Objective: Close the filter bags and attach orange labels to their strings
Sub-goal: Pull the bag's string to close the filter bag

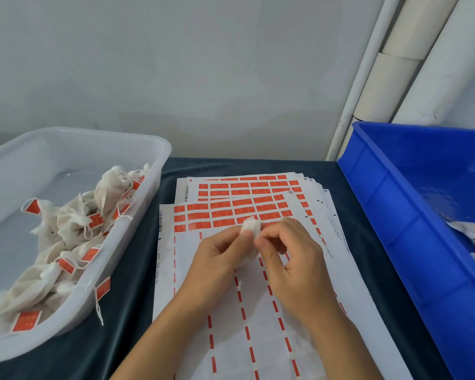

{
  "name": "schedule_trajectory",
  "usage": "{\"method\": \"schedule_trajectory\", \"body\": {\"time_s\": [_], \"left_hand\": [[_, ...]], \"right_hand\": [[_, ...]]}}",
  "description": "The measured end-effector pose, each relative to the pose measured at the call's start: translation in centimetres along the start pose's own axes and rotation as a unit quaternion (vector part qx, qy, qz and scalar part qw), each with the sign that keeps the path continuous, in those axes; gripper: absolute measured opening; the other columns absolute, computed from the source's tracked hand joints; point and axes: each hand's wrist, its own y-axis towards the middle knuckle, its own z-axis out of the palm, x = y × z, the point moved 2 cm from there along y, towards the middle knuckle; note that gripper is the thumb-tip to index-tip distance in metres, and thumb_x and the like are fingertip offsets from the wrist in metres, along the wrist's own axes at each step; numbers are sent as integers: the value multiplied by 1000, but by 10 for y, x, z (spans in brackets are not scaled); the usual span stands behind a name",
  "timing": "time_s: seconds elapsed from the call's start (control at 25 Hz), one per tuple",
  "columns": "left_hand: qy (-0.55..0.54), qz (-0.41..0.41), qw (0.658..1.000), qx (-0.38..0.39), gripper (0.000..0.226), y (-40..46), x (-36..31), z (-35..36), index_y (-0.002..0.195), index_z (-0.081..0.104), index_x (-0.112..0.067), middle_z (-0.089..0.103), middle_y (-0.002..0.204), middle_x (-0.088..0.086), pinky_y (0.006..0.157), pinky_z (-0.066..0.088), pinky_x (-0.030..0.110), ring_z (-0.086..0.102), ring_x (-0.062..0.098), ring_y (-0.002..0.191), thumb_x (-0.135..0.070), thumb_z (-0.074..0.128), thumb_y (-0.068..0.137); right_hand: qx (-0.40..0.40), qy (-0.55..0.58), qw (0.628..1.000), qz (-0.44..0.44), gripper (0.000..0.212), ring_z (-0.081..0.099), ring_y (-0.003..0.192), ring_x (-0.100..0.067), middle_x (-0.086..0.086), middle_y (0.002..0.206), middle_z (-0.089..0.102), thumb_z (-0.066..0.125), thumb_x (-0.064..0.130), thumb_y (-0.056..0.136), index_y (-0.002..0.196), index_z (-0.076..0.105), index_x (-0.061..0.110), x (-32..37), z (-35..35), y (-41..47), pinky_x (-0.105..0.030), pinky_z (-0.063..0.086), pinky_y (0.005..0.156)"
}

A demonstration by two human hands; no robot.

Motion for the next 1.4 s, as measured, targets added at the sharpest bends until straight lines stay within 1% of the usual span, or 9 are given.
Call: {"method": "schedule_trajectory", "body": {"time_s": [0.12,0.2,0.32,0.44,0.64,0.76,0.92,1.16,1.4], "left_hand": [[56,32,998,28,32,-1,2,3,92,76,-22,70,79,-7,72,53,22,64,10,74,-49,60,100],[115,36,992,49,28,-2,6,5,89,73,-21,68,78,-3,65,51,19,63,14,71,-45,61,97],[158,39,986,27,17,-2,11,7,90,73,-26,70,79,-6,64,50,14,64,14,72,-37,65,100],[190,43,980,-39,13,-4,11,9,86,70,-32,69,82,-17,66,49,8,66,6,80,-31,68,99],[202,67,975,-64,13,-6,7,12,91,70,-37,69,89,-28,69,48,5,66,-1,89,-26,69,98],[196,77,976,-55,13,-7,5,10,93,72,-36,70,88,-28,67,47,6,66,-1,88,-26,68,99],[165,112,978,-62,16,-9,0,10,93,72,-40,72,90,-26,72,49,6,68,0,92,-26,70,98],[117,99,978,-140,11,-6,6,4,91,74,-38,73,88,-19,71,52,10,69,5,90,-30,71,97],[52,74,990,-111,11,-3,3,1,91,77,-44,76,89,-19,72,50,5,70,1,93,-34,74,94]], "right_hand": [[-35,39,999,10,14,63,101,-12,20,101,63,62,40,98,97,64,27,3,-4,3,-11,51,85],[-24,74,995,56,17,65,101,-10,19,99,66,62,44,98,95,66,27,2,-5,4,-15,55,85],[32,122,983,134,21,69,101,-3,20,99,72,62,51,93,97,69,32,-1,-3,4,-21,59,86],[30,120,981,150,21,70,98,-2,20,98,73,63,51,90,95,69,33,-4,-3,4,-18,59,83],[18,145,973,179,20,72,90,-2,20,92,74,66,51,88,91,69,32,-9,-6,5,-12,56,72],[25,189,959,210,21,74,86,-5,17,92,76,67,47,88,93,72,27,-11,-5,5,-17,59,65],[42,258,924,280,16,77,81,-17,4,89,78,69,40,92,91,77,26,-14,-2,4,-28,63,67],[72,203,945,246,16,72,71,-10,7,78,73,62,37,102,95,73,28,-9,3,3,-15,56,66],[102,192,948,230,18,66,70,-5,7,79,70,58,41,102,97,71,30,-5,6,2,-11,53,66]]}}
